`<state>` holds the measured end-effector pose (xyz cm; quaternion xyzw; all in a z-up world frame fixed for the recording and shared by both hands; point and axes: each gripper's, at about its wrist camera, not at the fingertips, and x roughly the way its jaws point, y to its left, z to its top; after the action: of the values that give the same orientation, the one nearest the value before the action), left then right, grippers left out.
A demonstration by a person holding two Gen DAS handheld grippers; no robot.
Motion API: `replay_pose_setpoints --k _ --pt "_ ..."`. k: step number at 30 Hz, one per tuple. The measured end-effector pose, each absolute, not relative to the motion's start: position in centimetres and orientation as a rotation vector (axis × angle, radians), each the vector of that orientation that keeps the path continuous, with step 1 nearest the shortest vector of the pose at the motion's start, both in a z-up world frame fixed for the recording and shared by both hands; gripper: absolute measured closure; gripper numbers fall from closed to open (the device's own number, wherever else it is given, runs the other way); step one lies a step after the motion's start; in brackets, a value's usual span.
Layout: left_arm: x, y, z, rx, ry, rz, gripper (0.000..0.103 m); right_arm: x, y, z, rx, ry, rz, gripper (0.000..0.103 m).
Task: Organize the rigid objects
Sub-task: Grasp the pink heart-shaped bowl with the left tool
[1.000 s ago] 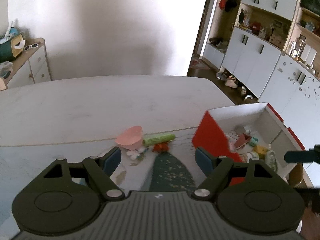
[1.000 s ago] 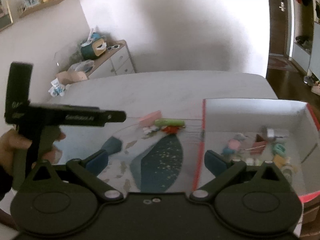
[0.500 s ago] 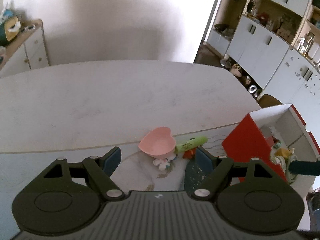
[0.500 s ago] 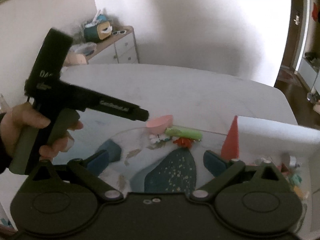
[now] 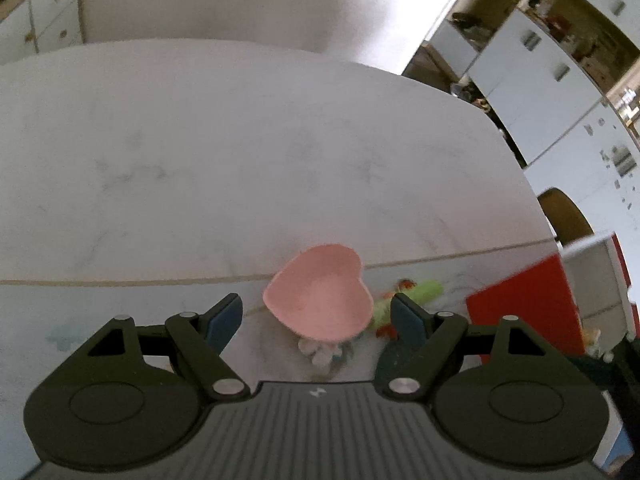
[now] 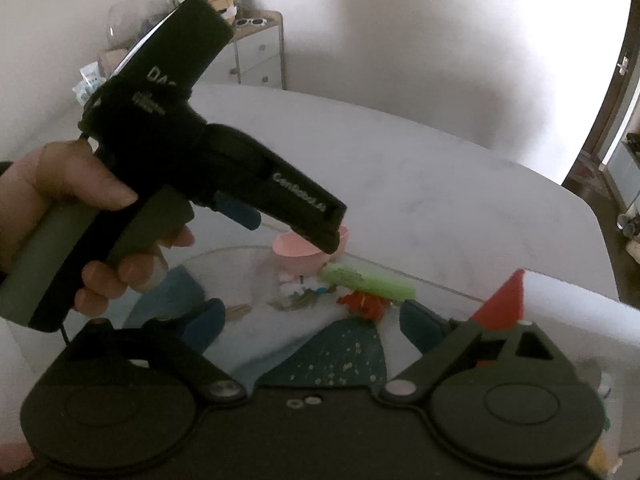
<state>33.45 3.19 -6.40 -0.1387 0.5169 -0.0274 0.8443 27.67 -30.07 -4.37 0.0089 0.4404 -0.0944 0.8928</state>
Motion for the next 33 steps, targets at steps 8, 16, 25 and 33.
replay_pose_setpoints --k 8,16,25,33 --pt "35.8 3.3 -8.4 -0.312 1.133 -0.012 0.022 30.1 -31.8 -6.2 0.06 0.948 -0.248 0.011" --pt "36.5 3.1 -9.0 -0.302 1.126 0.003 0.022 31.5 -32.8 -7.5 0.055 0.972 -0.284 0.012" --pt "36.4 3.9 -9.5 -0.314 1.12 -0.02 0.023 32.2 -33.1 -9.0 0.04 1.008 -0.302 0.017" --pt "36.2 3.6 -9.2 -0.289 1.102 -0.018 0.037 31.8 -33.3 -9.4 0.047 1.02 -0.307 0.016"
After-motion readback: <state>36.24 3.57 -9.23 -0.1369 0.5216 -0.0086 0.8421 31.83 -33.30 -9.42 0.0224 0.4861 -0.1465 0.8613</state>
